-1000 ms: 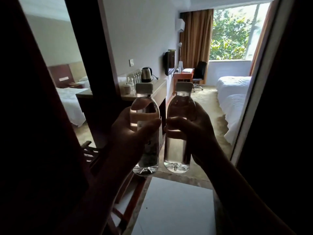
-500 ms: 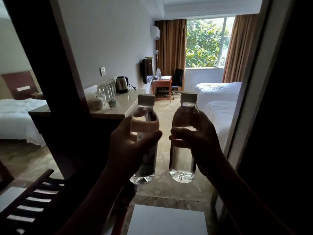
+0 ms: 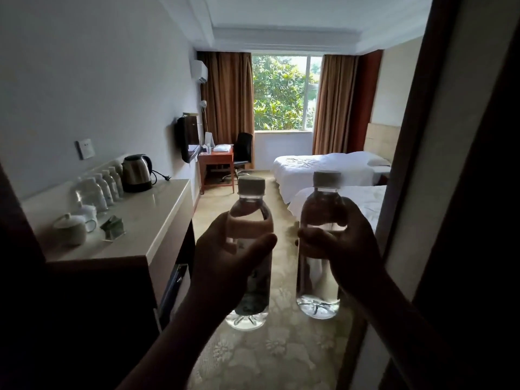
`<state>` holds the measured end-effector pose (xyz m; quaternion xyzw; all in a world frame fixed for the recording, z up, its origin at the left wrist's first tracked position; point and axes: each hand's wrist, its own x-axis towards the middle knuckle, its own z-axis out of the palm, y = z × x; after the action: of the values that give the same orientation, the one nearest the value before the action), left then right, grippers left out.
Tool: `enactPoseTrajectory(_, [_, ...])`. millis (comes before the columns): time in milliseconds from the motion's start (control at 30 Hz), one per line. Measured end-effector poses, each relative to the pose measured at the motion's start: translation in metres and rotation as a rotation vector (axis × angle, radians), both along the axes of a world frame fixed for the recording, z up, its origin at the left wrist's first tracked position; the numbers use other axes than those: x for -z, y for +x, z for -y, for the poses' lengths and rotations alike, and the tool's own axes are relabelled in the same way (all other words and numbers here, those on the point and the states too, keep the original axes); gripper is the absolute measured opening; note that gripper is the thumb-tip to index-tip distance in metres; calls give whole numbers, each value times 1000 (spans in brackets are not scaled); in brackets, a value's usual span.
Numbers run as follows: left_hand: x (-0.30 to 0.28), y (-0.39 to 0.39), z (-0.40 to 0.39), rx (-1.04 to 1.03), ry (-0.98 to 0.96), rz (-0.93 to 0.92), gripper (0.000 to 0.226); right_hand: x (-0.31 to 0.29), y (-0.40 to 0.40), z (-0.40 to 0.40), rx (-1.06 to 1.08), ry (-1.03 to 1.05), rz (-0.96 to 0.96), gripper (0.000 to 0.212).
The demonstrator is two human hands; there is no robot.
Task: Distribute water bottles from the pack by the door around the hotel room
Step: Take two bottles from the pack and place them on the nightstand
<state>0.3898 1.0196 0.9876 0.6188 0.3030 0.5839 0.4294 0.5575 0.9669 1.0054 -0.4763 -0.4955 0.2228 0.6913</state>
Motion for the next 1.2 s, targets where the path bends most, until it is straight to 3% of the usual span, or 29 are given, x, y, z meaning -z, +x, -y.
enactPoseTrajectory(333, [8, 134, -187, 82, 41, -58, 61, 26, 138, -184, 105, 32, 43, 51])
enactPoseTrajectory(533, [3, 193, -302, 48, 20, -64, 60, 6, 204, -311, 61, 35, 109, 49])
enactPoseTrajectory(733, [3, 222, -431, 28, 29, -51, 57, 7, 236, -443, 15, 55, 122, 49])
enactPoseTrajectory(1200, [0, 296, -799, 124, 71, -45, 49, 12, 289, -796, 139, -10, 158, 46])
